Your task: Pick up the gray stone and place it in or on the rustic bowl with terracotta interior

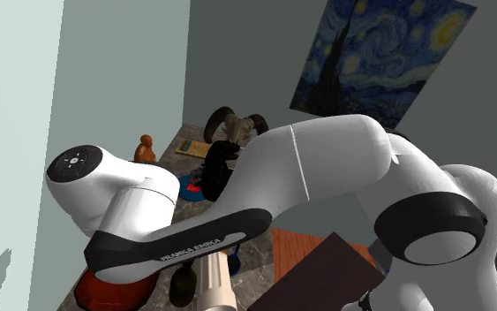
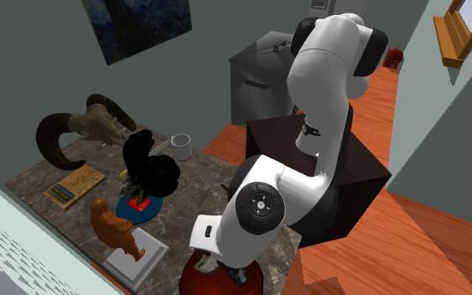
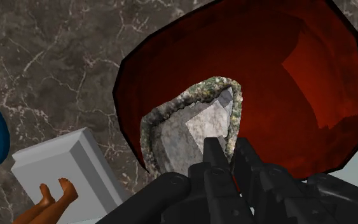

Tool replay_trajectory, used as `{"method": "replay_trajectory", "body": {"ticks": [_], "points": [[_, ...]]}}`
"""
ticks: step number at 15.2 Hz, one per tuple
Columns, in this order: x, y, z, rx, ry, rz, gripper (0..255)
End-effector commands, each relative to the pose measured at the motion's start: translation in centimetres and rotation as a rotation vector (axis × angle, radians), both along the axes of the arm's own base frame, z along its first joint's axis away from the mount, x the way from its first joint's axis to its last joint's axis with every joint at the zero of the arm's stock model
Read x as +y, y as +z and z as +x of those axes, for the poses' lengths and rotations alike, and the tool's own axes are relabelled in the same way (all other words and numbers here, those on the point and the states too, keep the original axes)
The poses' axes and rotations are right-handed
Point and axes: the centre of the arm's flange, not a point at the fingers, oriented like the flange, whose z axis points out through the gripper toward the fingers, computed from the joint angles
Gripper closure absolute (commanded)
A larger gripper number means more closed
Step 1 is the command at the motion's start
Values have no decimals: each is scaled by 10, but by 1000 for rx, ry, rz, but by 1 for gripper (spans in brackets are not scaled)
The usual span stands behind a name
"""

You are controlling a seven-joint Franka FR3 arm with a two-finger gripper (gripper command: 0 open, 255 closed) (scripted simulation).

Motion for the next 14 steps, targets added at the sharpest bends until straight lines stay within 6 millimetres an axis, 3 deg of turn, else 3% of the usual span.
{"method": "replay_trajectory", "body": {"ticks": [1, 14], "points": [[3, -6, -1, 0, 0, -1, 255], [3, -72, -1, 0, 0, -1, 255]]}}
